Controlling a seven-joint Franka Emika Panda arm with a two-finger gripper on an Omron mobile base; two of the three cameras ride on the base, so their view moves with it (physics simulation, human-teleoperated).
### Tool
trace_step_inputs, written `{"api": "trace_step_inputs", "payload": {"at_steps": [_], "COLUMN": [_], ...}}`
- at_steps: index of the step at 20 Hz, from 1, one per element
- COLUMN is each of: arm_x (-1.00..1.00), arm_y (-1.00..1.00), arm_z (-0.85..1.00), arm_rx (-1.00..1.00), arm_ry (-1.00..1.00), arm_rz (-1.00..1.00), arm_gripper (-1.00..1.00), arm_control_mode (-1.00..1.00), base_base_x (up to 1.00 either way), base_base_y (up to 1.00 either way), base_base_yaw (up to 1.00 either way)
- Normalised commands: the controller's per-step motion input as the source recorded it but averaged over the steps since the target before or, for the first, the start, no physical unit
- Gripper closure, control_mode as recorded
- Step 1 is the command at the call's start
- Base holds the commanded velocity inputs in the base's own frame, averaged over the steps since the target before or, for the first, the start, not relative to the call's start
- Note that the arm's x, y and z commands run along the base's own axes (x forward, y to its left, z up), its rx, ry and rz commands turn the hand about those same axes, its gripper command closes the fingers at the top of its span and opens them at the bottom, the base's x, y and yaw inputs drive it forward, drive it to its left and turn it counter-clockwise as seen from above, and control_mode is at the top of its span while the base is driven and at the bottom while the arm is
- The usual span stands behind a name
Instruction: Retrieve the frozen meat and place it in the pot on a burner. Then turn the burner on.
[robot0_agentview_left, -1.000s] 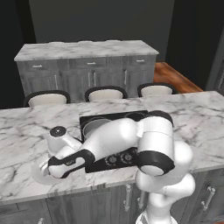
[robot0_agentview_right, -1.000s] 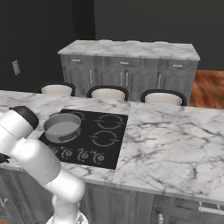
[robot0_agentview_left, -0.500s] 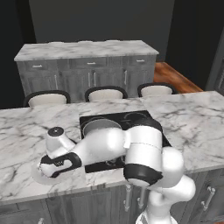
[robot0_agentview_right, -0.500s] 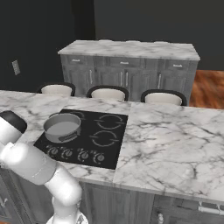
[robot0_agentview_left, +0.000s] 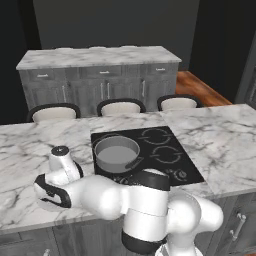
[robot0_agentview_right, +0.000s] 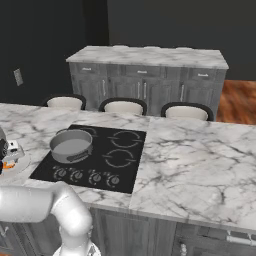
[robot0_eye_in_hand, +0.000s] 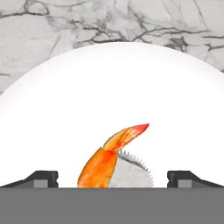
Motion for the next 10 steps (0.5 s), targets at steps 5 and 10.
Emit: {"api": "trace_step_inputs", "payload": {"at_steps": [5, 10], "arm_x": [0.05, 0.0], "arm_y": [0.15, 0.04], "arm_z": [-0.06, -0.2], "arm_rx": [0.0, 0.03], "arm_ry": [0.0, 0.0], "arm_rz": [0.0, 0.0], "arm_gripper": [-1.0, -1.0], "arm_control_mode": [-1.0, -1.0], "base_base_x": [0.0, 0.0], "base_base_y": [0.0, 0.0], "base_base_yaw": [0.0, 0.0]}}
